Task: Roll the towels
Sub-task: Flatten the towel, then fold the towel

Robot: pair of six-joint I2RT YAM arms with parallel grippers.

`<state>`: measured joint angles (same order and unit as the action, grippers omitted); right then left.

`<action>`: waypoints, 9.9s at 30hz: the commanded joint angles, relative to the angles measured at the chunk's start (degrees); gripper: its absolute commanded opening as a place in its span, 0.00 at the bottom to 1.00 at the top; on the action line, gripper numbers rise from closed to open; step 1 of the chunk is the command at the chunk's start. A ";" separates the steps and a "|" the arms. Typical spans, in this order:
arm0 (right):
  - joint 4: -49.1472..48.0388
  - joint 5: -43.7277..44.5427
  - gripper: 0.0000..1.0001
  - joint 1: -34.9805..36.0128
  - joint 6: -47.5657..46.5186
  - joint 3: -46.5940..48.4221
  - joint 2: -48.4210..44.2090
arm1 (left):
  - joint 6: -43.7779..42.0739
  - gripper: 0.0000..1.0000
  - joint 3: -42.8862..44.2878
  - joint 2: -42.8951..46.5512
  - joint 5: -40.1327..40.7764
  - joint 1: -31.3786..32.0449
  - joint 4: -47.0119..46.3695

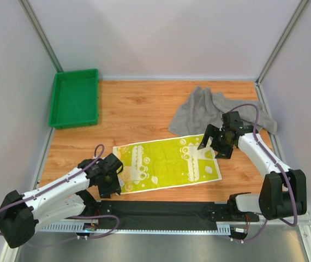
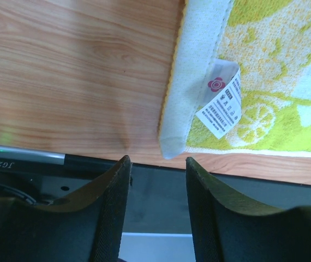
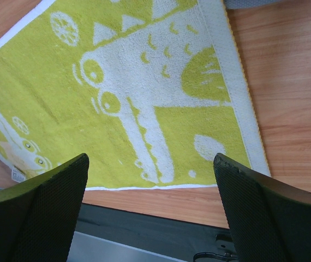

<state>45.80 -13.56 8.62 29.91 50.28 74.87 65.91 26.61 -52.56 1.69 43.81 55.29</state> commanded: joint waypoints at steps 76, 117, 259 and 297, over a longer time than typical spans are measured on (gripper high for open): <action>1.22 8.82 0.00 7.73 17.81 -22.60 -17.12 | -13.52 0.00 7.58 -0.71 4.03 -16.30 -4.05; 14.50 9.95 0.00 7.73 13.60 -3.09 -21.01 | -22.83 0.00 24.27 1.59 4.02 -18.05 14.24; 8.78 6.35 0.58 2.63 13.33 -11.51 -20.89 | -39.79 0.75 34.21 -4.06 1.87 -32.30 7.62; -10.82 8.29 0.22 2.72 16.05 -22.42 -8.43 | -40.07 0.80 29.64 23.11 6.57 -32.39 3.34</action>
<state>37.17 -7.77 11.33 46.06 28.12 65.52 25.61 56.01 -28.82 7.53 11.55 60.18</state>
